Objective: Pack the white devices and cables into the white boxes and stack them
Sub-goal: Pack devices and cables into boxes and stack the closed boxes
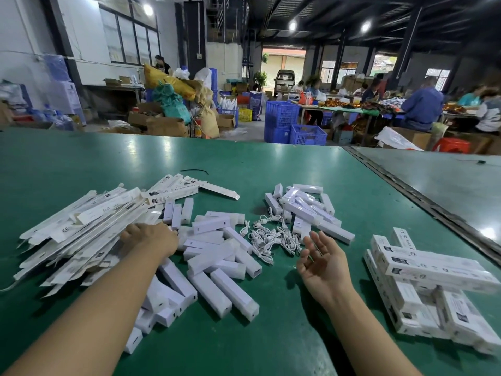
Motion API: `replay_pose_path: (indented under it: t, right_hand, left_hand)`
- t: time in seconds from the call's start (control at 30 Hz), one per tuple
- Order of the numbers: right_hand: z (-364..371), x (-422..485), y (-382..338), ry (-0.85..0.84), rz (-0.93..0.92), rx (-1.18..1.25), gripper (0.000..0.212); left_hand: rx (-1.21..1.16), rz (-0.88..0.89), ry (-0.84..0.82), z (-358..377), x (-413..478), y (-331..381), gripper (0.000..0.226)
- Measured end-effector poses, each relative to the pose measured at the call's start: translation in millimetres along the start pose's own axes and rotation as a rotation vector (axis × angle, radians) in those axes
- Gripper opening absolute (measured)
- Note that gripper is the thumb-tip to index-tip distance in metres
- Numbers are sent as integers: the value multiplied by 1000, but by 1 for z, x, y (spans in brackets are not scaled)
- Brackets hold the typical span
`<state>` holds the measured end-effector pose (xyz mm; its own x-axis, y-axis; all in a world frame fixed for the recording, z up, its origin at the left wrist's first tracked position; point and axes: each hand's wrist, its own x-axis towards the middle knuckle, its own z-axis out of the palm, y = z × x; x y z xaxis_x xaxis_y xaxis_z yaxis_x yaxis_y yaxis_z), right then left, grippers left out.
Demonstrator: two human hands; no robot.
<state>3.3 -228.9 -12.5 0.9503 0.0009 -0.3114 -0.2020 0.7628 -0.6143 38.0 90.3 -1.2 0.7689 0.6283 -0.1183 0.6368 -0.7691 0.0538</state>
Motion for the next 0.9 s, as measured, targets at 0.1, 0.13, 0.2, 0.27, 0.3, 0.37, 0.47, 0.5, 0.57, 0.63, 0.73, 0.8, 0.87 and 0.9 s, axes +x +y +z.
replay_pose_path:
  t: [0.1, 0.13, 0.2, 0.27, 0.3, 0.37, 0.47, 0.5, 0.57, 0.63, 0.73, 0.8, 0.87, 0.9]
  right_hand:
    - [0, 0, 0, -1, -2, -24, 12]
    - [1, 0, 0, -2, -2, -30, 12]
    - [1, 0, 0, -4, 9, -43, 12]
    - [2, 0, 1, -12, 18, -56, 12]
    - [2, 0, 1, -17, 18, -64, 12]
    - [2, 0, 2, -23, 16, -100, 12]
    - [2, 0, 4, -28, 17, -184, 14]
    - [2, 0, 5, -30, 16, -212, 16]
    - [2, 2, 7, -37, 10, -265, 16]
    - [3, 2, 9, -51, -4, -332, 13]
    - [6, 0, 14, -127, -20, -459, 10]
    - [10, -5, 17, -233, -23, -530, 12]
    - [15, -15, 20, -356, -16, -577, 26]
    - [17, -20, 22, -414, -2, -593, 33]
  left_hand:
    - [59, 44, 49, 2, -2, 3, 55]
    - [76, 68, 78, 1, -5, 4, 52]
    - [105, 112, 173, -3, -10, 5, 49]
    - [98, 171, 321, -10, -14, 5, 38]
    - [100, 217, 398, -15, -16, 6, 31]
    - [88, 318, 514, -24, -19, 9, 28]
    - [-175, 466, 587, -38, -29, 20, 29]
    - [-285, 523, 583, -42, -35, 26, 27]
    - [-495, 617, 569, -45, -53, 36, 17]
    - [-756, 630, 509, -40, -75, 43, 8]
    - [-1066, 617, 275, -21, -107, 49, 27]
    - [-1219, 586, 109, -8, -124, 54, 37]
    - [-1417, 524, -52, 2, -133, 58, 37]
    - [-1523, 502, -122, 6, -136, 59, 35]
